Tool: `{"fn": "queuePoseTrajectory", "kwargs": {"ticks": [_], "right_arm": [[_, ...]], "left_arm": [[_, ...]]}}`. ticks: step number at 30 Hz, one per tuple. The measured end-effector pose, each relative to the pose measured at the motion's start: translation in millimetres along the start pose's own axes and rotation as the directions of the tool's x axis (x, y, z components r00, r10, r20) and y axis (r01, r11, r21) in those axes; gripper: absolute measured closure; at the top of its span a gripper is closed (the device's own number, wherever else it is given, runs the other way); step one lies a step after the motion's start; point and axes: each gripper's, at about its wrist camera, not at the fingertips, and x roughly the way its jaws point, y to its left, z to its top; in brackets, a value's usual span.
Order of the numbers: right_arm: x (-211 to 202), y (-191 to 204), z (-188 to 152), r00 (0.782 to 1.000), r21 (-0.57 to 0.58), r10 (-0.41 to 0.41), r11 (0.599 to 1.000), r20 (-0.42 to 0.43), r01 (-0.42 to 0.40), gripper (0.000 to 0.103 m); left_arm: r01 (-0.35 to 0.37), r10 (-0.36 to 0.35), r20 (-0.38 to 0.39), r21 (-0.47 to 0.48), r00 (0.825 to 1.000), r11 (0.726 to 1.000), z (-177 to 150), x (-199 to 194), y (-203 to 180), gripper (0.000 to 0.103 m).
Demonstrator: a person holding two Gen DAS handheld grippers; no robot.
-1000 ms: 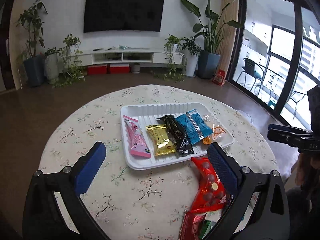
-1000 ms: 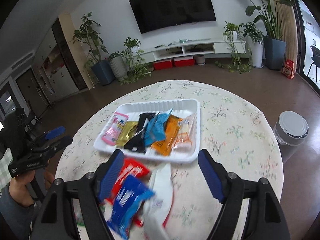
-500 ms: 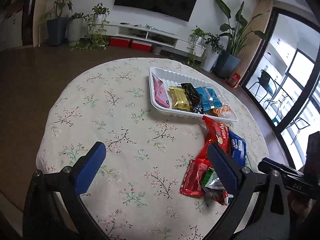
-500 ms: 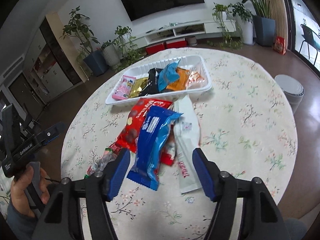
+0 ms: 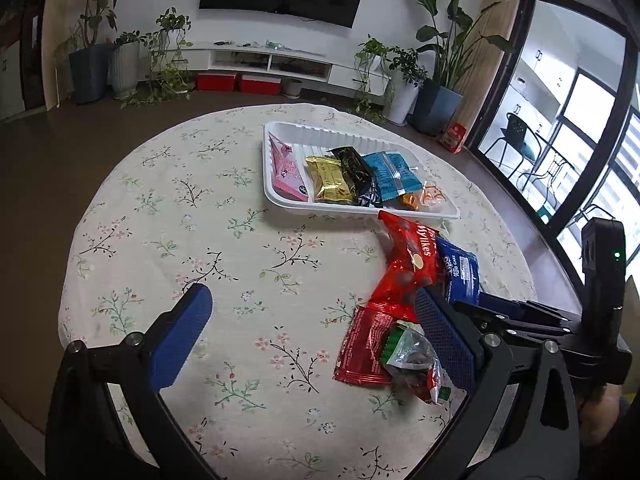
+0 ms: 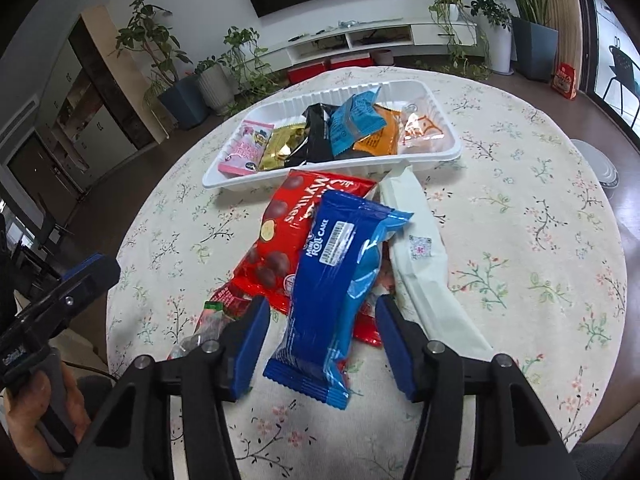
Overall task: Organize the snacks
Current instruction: 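Move the left tool over the red Mylikes bag while the right tool approaches the blue Oreo packet, then grasp the red Mylikes bag with the left tool while the right tool grasps the blue Oreo packet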
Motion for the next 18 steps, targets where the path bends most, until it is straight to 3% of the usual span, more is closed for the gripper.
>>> {"fn": "queuePoseTrajectory", "kwargs": {"ticks": [9,18], "right_arm": [[16.1,-1.5,-0.5,0.999,-0.020,-0.021,1.000,-0.028,0.020,0.062],[3.2,-7.9,-6.0,1.000,0.007,0.020,1.000,-0.016,-0.020,0.068]], "left_arm": [[0.005,-0.005,-0.029,0.024,1.000,1.000,6.9,16.5,-3.5,0.000],[0.032,-0.019,-0.093,0.147,0.995,0.989,26.8,45.6,-40.1,0.000]]}}
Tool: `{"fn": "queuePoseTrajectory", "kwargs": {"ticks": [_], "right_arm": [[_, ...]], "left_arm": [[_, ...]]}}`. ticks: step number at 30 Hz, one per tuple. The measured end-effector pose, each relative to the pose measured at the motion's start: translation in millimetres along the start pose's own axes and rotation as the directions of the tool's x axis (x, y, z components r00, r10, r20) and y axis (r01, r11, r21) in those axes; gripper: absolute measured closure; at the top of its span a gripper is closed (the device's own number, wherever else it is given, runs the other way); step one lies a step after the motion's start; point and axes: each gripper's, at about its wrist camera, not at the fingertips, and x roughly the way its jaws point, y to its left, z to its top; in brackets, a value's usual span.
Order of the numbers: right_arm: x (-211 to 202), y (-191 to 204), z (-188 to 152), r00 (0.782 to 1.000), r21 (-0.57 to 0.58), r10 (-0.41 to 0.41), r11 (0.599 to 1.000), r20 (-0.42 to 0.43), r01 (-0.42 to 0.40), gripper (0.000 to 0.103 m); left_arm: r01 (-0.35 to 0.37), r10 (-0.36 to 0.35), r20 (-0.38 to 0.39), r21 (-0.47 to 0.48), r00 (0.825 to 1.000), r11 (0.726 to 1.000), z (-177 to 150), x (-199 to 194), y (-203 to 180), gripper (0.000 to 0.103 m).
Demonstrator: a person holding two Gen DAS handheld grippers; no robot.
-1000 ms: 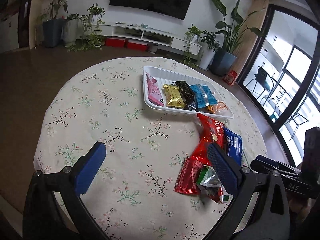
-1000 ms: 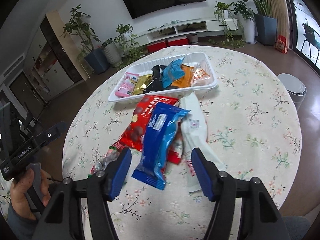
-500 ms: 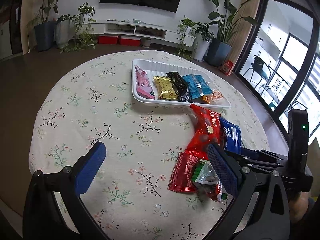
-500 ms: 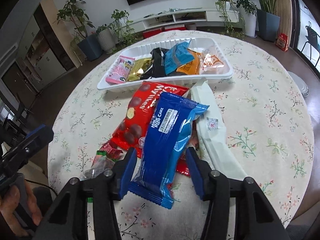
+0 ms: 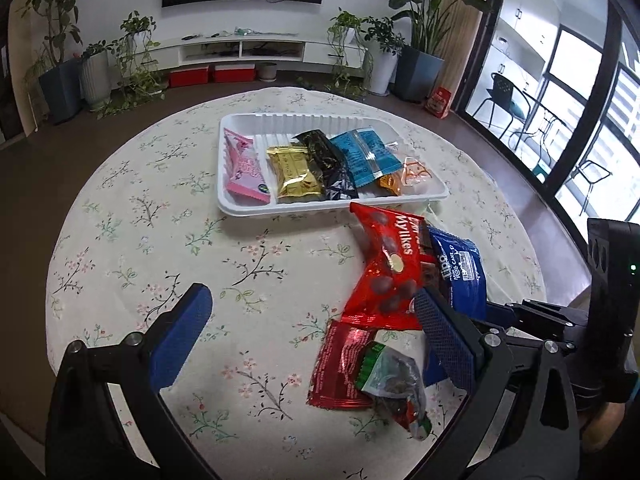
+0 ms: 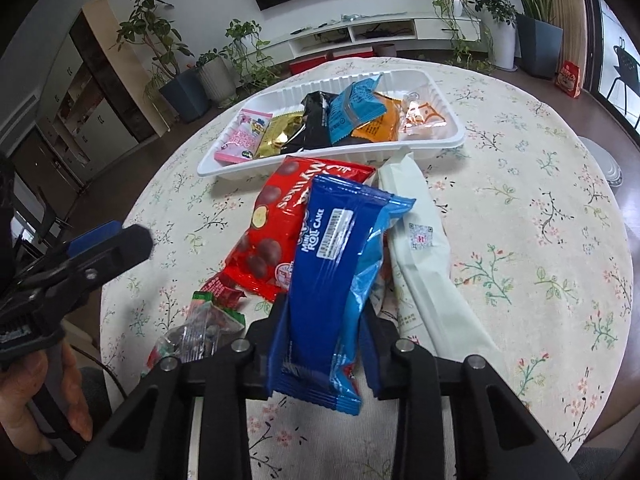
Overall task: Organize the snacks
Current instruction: 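Grasp the red Mylikes bag with the left tool while the right tool grasps the blue Oreo packet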
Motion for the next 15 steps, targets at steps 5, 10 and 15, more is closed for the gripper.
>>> {"fn": "queuePoseTrajectory", "kwargs": {"ticks": [5,10,15], "right_arm": [[-16.6,-7.4,-3.5,1.000,0.026,0.011,1.000,0.022,-0.012,0.069],[-21.7,-15.9,-7.5,1.000,0.046,0.012,0.999,0.022,-0.013,0.069],[-22.0,-19.6,-8.5,1.000,0.049,0.018,0.999,0.024,-0.019,0.069]], "left_arm": [[0.019,-0.010,-0.077,0.113,0.997,0.993,18.9,29.9,-28.8,0.000],[0.006,0.029,-0.166,0.211,0.986,0.978,27.1,66.5,-53.7,0.000],[-0.017,0.069,-0.207,0.241,0.976,0.970,29.6,94.4,-59.1,0.001]]}}
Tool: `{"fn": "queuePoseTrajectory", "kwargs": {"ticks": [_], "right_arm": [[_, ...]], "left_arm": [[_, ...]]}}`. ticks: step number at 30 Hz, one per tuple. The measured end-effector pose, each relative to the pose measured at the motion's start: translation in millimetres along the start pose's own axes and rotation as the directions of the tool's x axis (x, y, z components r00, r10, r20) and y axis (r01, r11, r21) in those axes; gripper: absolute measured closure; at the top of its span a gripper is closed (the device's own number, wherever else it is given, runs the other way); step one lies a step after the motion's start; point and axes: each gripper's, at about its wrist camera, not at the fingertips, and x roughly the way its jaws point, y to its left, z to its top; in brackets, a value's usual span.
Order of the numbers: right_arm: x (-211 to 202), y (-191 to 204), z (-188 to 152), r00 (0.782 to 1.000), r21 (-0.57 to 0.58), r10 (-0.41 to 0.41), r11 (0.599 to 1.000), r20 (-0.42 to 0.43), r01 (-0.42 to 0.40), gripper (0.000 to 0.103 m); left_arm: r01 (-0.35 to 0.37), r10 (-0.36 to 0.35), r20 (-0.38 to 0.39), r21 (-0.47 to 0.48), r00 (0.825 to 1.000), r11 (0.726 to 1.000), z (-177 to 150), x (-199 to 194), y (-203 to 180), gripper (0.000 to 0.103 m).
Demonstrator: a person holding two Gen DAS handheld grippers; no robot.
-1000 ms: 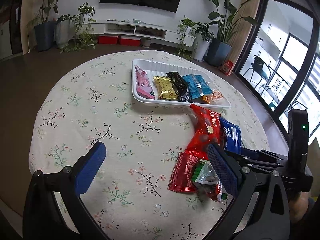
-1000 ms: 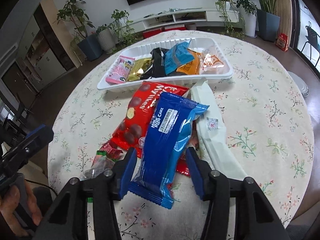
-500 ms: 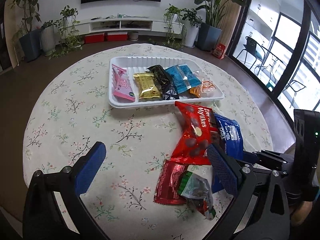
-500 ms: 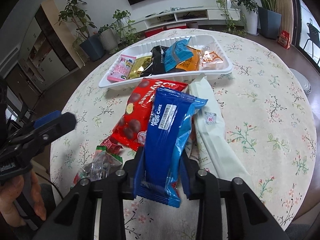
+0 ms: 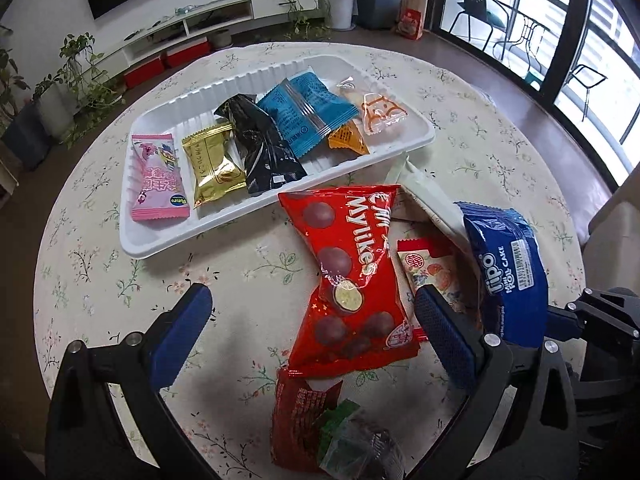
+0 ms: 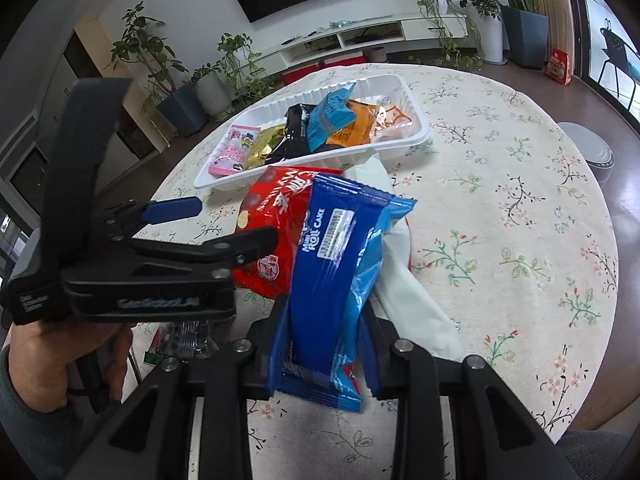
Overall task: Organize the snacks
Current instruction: 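Grasp the red Mylikes bag with the left tool while the right tool grasps the blue Oreo packet, then lift both packets into the white tray and open both tools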
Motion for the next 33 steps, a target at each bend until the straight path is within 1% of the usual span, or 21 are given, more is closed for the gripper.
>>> {"fn": "queuePoseTrajectory", "kwargs": {"ticks": [4,5,7,8,9,11,13,16,18,24,26,30,33], "right_arm": [[2.4,0.4,-2.2,1.000,-0.006,0.004,1.000,-0.004,-0.004,0.069],[2.6,0.2,-3.3,1.000,-0.008,0.004,1.000,-0.006,-0.004,0.069],[3.6,0.3,-4.2,1.000,-0.011,0.003,1.000,-0.008,-0.003,0.069],[3.8,0.2,-4.6,1.000,-0.011,0.002,1.000,-0.008,-0.002,0.069],[3.9,-0.2,-4.8,1.000,-0.011,0.002,1.000,-0.008,-0.002,0.069],[3.5,-0.9,-5.2,1.000,-0.011,0.003,1.000,-0.007,-0.003,0.069],[4.3,-1.5,-4.8,1.000,-0.010,0.003,1.000,-0.008,-0.004,0.069],[4.4,-1.7,-4.8,1.000,-0.010,0.004,1.000,-0.008,-0.004,0.069],[4.5,-1.8,-4.8,1.000,-0.009,0.004,1.000,-0.007,-0.004,0.069],[3.6,-2.4,-4.2,1.000,-0.008,0.006,1.000,-0.006,-0.006,0.070],[1.9,-1.8,-3.2,1.000,-0.009,0.009,1.000,-0.001,-0.009,0.070],[-3.3,-0.4,-0.3,1.000,-0.007,0.026,1.000,0.008,-0.026,0.070],[-6.7,-1.4,3.8,0.999,0.005,0.043,0.999,0.014,-0.043,0.070]], "left_arm": [[-0.008,0.008,-0.036,0.003,0.999,1.000,4.6,18.4,1.0,0.001],[0.002,-0.002,-0.043,0.004,0.999,1.000,5.3,22.4,1.1,0.002],[0.018,-0.017,-0.051,0.006,0.999,1.000,5.0,27.8,0.4,0.012],[0.028,-0.027,-0.056,0.007,0.998,1.000,5.8,31.1,0.0,0.023],[0.037,-0.037,-0.058,0.006,0.998,0.999,3.9,32.0,0.2,0.040],[0.062,-0.062,-0.067,0.002,0.996,0.998,4.8,37.7,-0.1,0.056],[0.057,-0.056,-0.063,0.002,0.996,0.998,5.1,38.8,-1.0,0.056],[0.070,-0.070,-0.058,0.002,0.996,0.998,3.9,39.5,0.3,0.057],[0.078,-0.078,-0.053,-0.001,0.996,0.997,2.0,37.5,0.5,0.062],[0.102,-0.102,-0.038,-0.005,0.994,0.995,-1.8,30.4,6.4,0.068],[0.113,-0.114,-0.033,-0.014,0.993,0.993,-4.1,27.1,8.9,0.068],[0.146,-0.146,-0.008,-0.054,0.989,0.988,-11.7,14.9,21.4,0.068],[0.187,-0.185,0.028,-0.103,0.982,0.977,-18.1,1.2,37.9,0.068]]}}
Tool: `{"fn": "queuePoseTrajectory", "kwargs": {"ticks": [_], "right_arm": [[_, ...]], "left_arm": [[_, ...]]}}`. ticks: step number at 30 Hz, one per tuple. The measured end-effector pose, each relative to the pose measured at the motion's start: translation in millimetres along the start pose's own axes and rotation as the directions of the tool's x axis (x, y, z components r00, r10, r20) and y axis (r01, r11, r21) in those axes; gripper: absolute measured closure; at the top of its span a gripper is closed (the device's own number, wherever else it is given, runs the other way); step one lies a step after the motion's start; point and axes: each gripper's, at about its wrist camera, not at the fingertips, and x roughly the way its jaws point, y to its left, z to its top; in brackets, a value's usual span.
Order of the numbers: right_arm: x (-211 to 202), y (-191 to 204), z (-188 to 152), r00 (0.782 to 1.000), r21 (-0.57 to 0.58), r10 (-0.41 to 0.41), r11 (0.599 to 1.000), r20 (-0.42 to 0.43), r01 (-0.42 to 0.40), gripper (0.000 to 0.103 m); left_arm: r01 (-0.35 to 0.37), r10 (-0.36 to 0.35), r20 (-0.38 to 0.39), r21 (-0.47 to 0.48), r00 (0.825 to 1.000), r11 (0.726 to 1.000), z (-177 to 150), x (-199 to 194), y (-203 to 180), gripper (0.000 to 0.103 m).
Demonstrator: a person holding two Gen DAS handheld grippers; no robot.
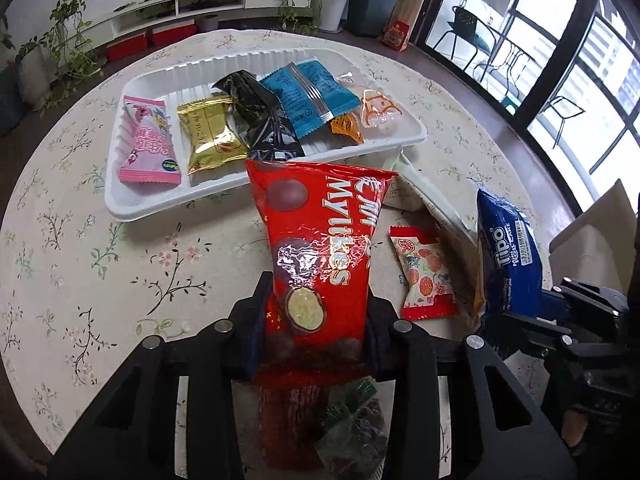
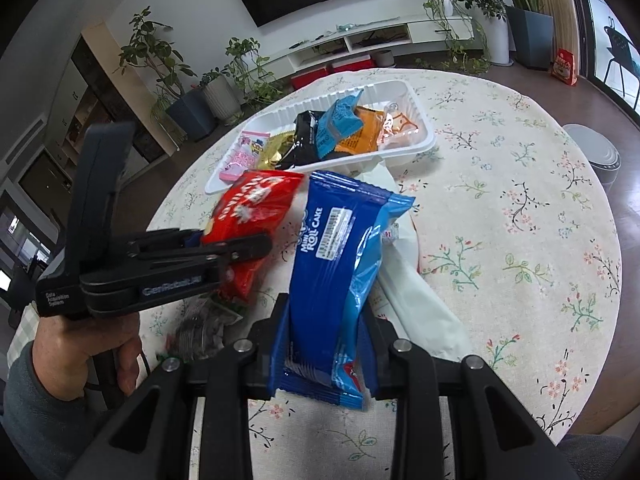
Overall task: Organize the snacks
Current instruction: 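Lift both packets into the white tray and open both tools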
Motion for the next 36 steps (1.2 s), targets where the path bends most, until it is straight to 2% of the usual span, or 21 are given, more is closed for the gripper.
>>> {"fn": "queuePoseTrajectory", "kwargs": {"ticks": [5,12,19,25,30,36], "right_arm": [[-4.5,-7.1,6.3,1.000,0.029,0.017,0.999,0.008,-0.017,0.070],[-13.5,-19.0,17.6,0.999,0.054,0.022,0.998,0.028,-0.023,0.070],[-19.2,-31.5,31.7,0.999,0.070,0.010,0.997,0.047,-0.013,0.070],[-24.9,-33.5,61.8,0.997,0.030,-0.004,1.000,0.071,0.002,0.070],[-24.7,-27.2,104.4,0.994,-0.028,-0.022,0.999,0.103,0.025,0.070],[-2.4,-12.0,164.4,0.997,-0.082,0.015,0.997,0.078,-0.009,0.070]], "left_arm": [[0.074,-0.069,0.062,-0.083,0.996,0.994,-5.2,-28.6,21.8,0.068],[0.187,-0.167,0.125,-0.175,0.978,0.967,-6.8,-50.9,44.9,0.068],[0.220,-0.178,0.184,-0.239,0.967,0.946,-0.1,-68.5,71.7,0.068],[0.207,-0.152,0.220,-0.251,0.964,0.946,26.3,-78.7,88.8,0.068],[0.163,-0.106,0.233,-0.241,0.967,0.957,68.2,-77.7,100.6,0.068],[0.089,-0.041,0.201,-0.237,0.979,0.967,123.7,-42.1,116.1,0.068]]}}
